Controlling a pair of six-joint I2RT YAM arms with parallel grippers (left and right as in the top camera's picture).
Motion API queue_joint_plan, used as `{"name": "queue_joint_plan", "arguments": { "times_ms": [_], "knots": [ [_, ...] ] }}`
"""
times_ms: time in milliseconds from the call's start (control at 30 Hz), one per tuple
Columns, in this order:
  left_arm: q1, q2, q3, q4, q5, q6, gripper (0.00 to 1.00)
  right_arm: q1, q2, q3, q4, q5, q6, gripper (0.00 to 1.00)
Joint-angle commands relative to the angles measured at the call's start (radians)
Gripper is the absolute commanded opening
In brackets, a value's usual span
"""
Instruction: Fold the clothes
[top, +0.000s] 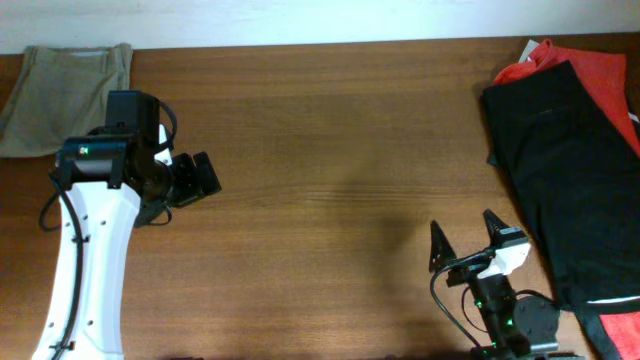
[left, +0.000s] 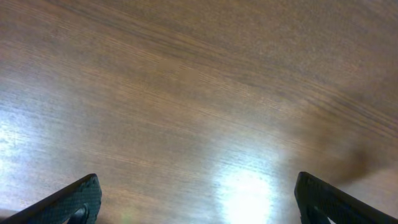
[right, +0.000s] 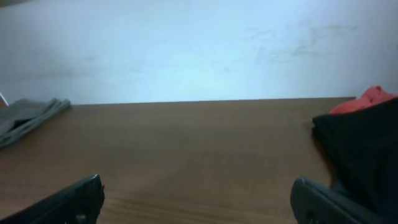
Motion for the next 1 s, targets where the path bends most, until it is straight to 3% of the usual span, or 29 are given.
{"name": "queue_joint_plan", "arguments": {
  "times_ms": [0, 100, 233, 367, 867, 967],
  "knots": [
    [-0.002, 0.002, -0.004, -0.001, -0.005, -0.013, 0.99, -0.074, -0.018, -0.020, 0.019, -0.010, 0.008, 0.99],
    [-0.002, 0.002, -0.004, -0.001, -0.005, -0.013, 0.99, -0.161, -0.018, -0.029, 0.033, -0.005, 0.007, 0.99],
    [-0.002, 0.002, -0.004, -0.001, -0.005, -0.013, 0.99, -0.179, -0.018, -0.087, 0.201, 0.006, 0.007, 0.99],
    [-0.002, 0.002, -0.004, -0.001, -0.005, -0.013, 0.99, -0.177, -0.018, -0.087, 0.043, 0.006, 0.008, 0.99],
    [-0.002, 0.006, -0.005, -0.001, -0.005, -0.013, 0.99, -0.177, -0.017, -0.087, 0.042, 0.006, 0.008, 0.99],
    [-0.002, -0.080, -0.005, -0.012, -0.017, -0.013, 0.99, -0.177, -0.017, -0.087, 0.042, 0.006, 0.008, 0.99]
  ]
}}
